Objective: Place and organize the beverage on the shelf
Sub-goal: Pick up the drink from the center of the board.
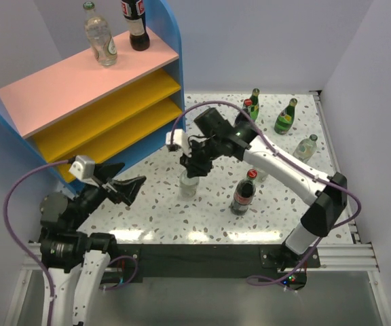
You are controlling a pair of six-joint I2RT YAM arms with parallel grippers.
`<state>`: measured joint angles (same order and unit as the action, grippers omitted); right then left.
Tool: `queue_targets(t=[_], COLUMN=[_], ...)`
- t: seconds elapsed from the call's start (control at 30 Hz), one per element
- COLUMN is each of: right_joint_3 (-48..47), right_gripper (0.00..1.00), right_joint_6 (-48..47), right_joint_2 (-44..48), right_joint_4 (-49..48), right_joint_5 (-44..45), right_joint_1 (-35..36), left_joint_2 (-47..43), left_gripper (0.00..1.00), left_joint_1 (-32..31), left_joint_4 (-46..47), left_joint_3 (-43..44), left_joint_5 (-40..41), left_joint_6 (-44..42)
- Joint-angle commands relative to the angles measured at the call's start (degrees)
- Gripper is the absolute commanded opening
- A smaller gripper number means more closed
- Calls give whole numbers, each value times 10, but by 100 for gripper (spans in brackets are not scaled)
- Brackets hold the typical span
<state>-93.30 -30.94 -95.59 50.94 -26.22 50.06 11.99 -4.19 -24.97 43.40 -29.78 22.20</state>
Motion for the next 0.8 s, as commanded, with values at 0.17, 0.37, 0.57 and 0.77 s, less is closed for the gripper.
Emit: queue_targets(t=[0.17, 0.37, 0.57, 0.77], right_joint_3=[-19, -15, -12, -4], right_gripper=[0, 0, 0, 0], right_joint_6=[93, 130, 152, 167], right_joint_2=[96, 107, 107, 117], right_joint_4=[-53, -68, -76, -80], right_joint_5=[-83, -103, -121, -136], right_joint_1=[-89, -119, -137, -139], left_joint_2=[130, 202, 282, 342], left_gripper=[100, 100, 100, 100], left_joint_1=[2, -56, -234, -320], left_joint_4=[273, 337, 346, 374], left_joint_3=[-94, -111, -108, -103], left_joint_5=[-143, -113, 12, 81], left_joint_6=[39, 9, -75, -147])
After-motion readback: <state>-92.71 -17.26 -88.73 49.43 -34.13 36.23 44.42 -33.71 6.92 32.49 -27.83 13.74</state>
